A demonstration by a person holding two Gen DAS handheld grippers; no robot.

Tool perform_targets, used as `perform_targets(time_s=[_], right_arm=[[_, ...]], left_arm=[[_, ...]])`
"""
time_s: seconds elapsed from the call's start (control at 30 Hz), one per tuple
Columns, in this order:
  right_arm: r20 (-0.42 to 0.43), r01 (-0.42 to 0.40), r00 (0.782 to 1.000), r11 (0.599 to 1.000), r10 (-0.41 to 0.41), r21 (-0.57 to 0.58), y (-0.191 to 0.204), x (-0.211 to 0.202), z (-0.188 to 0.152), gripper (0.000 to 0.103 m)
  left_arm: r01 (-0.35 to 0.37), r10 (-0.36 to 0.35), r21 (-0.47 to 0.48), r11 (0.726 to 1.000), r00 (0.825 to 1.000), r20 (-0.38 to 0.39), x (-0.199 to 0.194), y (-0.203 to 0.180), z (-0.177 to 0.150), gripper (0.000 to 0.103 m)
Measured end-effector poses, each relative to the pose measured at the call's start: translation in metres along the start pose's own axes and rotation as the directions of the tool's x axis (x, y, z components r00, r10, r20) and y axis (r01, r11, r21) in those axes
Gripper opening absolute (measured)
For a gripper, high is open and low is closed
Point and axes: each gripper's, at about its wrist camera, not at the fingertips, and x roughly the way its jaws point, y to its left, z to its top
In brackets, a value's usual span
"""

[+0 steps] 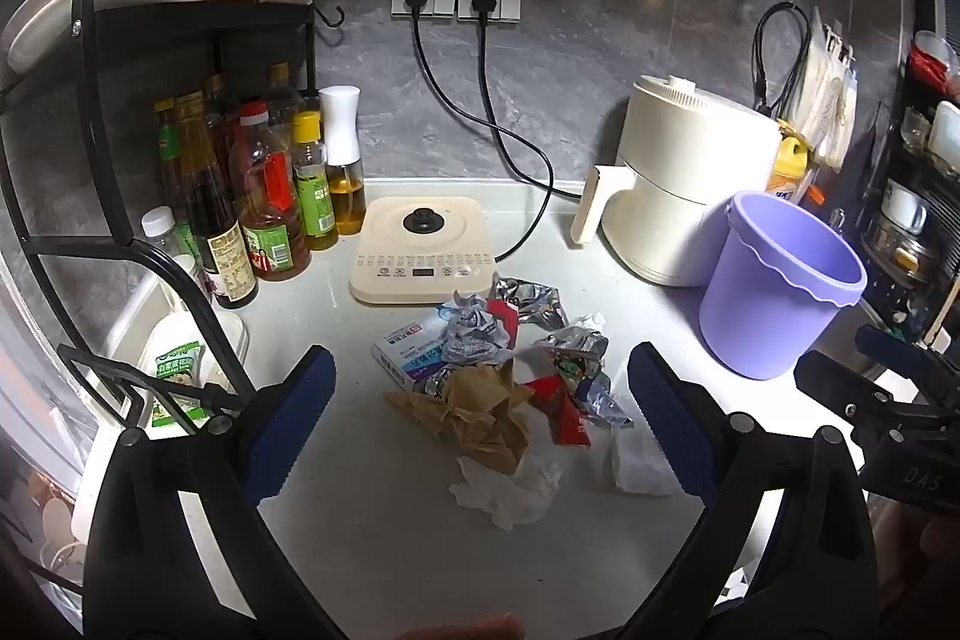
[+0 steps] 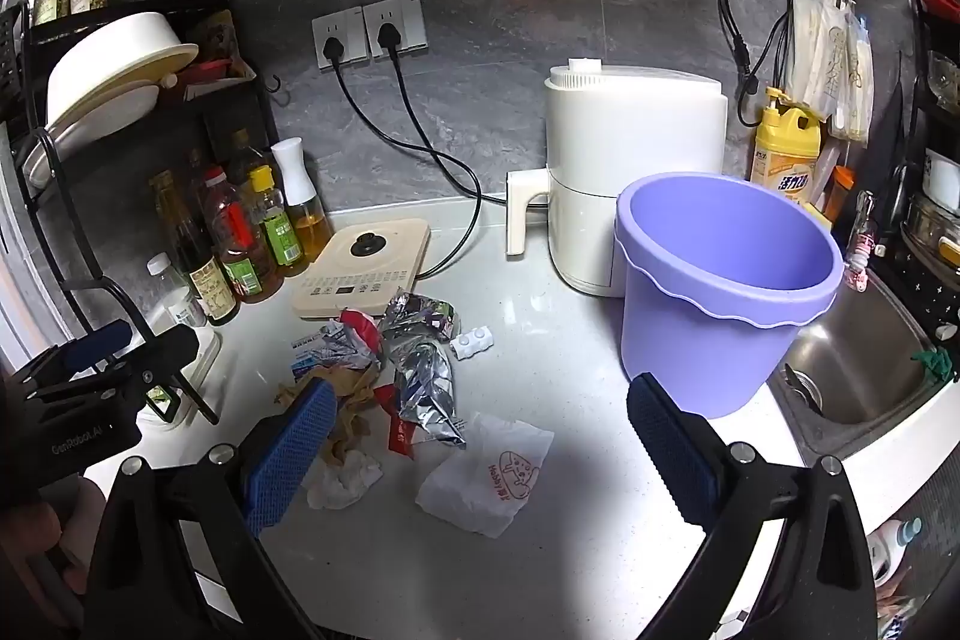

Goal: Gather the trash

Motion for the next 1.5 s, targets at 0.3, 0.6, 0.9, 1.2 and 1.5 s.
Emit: perform_targets(time_s=[0.3,0.6,0.9,1.2,1.5], right_arm=[[0.005,0.000,1.000,1.000,0.000,0.005,-0.0017,-0.0004,-0.0019,0.095],[0.006,-0.003,1.000,1.000,0.003,0.011,-0.0037,0.0000,-0.0012,0.095],[0.009,-0.004,1.000,1.000,0.004,0.012,-0.0045,0.0001,-0.0004,0.095],[0.011,-0.005,1.000,1.000,0.005,0.014,-0.0053,0.0014,-0.0007,0.095],[0.004,-0.005,1.000,1.000,0.005,0.017,-0.0040,0.0048,0.0025,0.095]], left_arm=[[0.001,-0.001,0.006,1.000,1.000,0.001,0.0003,0.0017,0.0005,0.097],[-0.002,0.002,0.010,1.000,1.000,0.002,0.0012,-0.0041,0.0012,0.097],[0.002,-0.002,0.004,1.000,1.000,0.004,-0.0010,-0.0010,0.0056,0.097],[0.014,-0.014,0.004,1.000,1.000,0.008,-0.0022,0.0001,0.0071,0.097],[0.003,-0.003,0.009,1.000,1.000,0.003,0.0012,-0.0005,0.0078,0.097]])
